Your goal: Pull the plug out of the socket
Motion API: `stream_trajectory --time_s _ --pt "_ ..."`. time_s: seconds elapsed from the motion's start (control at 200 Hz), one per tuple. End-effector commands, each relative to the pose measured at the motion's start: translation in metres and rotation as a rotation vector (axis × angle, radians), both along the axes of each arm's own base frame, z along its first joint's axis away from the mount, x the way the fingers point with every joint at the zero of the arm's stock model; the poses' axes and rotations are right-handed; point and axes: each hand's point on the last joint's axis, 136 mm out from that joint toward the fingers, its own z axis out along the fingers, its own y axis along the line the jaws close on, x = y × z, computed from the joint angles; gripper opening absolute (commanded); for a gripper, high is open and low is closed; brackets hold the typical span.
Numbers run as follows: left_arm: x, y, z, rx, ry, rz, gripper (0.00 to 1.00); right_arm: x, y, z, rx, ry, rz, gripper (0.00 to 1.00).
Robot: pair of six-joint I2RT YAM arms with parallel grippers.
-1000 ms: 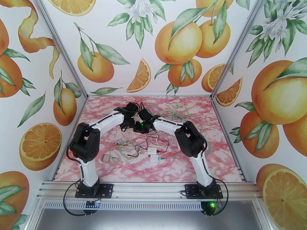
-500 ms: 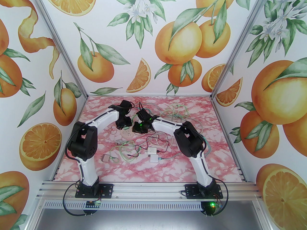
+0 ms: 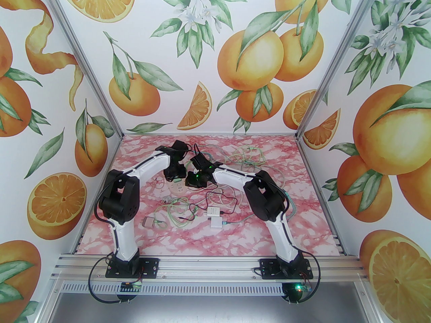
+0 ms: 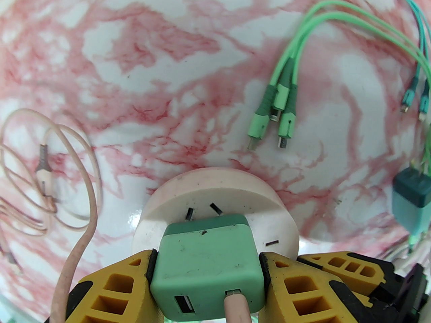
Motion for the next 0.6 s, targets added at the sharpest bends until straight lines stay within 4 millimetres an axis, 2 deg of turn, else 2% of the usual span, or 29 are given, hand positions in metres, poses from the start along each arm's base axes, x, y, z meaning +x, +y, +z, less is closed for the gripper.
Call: stream_trajectory --time_s 0.0,0.14,0.27,0.435,0.59 --pt "-0.016 0.004 -0.007 0.116 0.066 -0.079 0.20 -0.032 -0.043 -0.078 -0.243 0.146 -0.011 0.16" --pt "-0.014 -0.001 -0.007 0.093 0.059 -0.089 0.20 -0.032 -0.043 -0.078 -0.244 0.144 -0.011 0.16" --pt "-0.001 0.000 -0.006 0.051 0.075 -0.078 0.20 -0.033 -0.041 -0.078 -0.242 0.144 -0.006 0.16" --pt "0.009 0.004 -0.017 -0.014 0.145 -0.067 0.20 -0.034 -0.040 -0.078 -0.243 0.144 -0.003 0.16" --pt "0.008 0.003 -0.015 -0.050 0.157 -0.068 0.20 -0.034 -0.041 -0.078 -0.244 0.143 -0.004 0.16"
